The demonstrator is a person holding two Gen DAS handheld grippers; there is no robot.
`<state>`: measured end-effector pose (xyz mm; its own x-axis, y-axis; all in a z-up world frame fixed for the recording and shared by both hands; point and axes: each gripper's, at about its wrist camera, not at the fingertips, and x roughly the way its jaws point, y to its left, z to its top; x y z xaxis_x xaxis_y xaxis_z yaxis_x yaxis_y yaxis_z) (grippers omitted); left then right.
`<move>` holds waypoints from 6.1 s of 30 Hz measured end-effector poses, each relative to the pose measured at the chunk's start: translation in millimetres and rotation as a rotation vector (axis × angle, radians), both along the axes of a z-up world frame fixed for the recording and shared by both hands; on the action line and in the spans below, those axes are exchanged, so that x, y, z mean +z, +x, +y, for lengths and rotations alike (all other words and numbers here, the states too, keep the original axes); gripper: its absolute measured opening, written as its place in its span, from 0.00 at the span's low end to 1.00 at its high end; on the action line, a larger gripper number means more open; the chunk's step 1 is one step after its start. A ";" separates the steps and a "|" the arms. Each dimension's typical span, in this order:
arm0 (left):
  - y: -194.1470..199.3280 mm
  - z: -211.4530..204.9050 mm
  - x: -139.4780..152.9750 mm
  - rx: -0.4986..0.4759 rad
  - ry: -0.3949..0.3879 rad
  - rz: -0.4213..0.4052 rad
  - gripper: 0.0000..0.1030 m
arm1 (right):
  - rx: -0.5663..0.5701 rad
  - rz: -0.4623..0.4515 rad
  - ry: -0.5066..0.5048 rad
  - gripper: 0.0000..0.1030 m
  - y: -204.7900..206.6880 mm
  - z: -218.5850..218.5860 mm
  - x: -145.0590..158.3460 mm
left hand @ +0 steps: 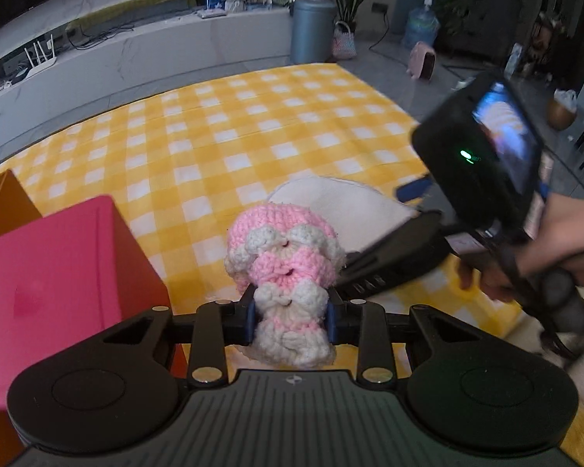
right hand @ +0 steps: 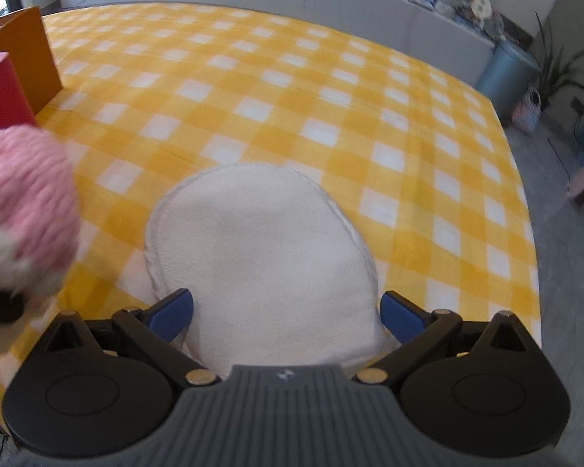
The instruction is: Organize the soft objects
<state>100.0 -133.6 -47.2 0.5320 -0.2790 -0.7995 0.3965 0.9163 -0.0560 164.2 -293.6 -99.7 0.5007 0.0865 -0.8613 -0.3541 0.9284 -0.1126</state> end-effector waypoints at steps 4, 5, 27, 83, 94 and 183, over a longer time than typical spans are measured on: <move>-10.6 4.3 -2.0 0.013 0.005 0.004 0.35 | 0.076 0.008 0.003 0.98 0.3 15.9 -5.3; -11.7 6.6 -2.4 0.016 -0.013 0.010 0.35 | 0.084 0.018 -0.009 0.98 1.2 19.0 -9.5; -2.5 17.5 -9.4 0.037 -0.106 0.081 0.36 | -0.061 0.007 0.140 0.12 1.0 -18.1 9.0; -12.1 259.2 91.4 0.513 -0.013 -0.272 0.35 | 0.294 -0.396 0.184 0.12 -48.3 313.1 164.8; -19.7 296.2 55.2 0.452 -0.132 -0.157 0.36 | 0.432 -0.129 -0.147 0.12 8.7 361.2 85.1; -109.6 144.9 41.6 0.380 -0.017 -0.715 1.00 | 0.052 -0.616 0.321 0.95 -153.3 176.9 85.4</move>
<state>-9.5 11.3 -5.6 0.9737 0.0140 -0.2272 0.0038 0.9970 0.0778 10.9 -116.7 -14.3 0.8783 0.3267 -0.3492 -0.3589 0.9329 -0.0298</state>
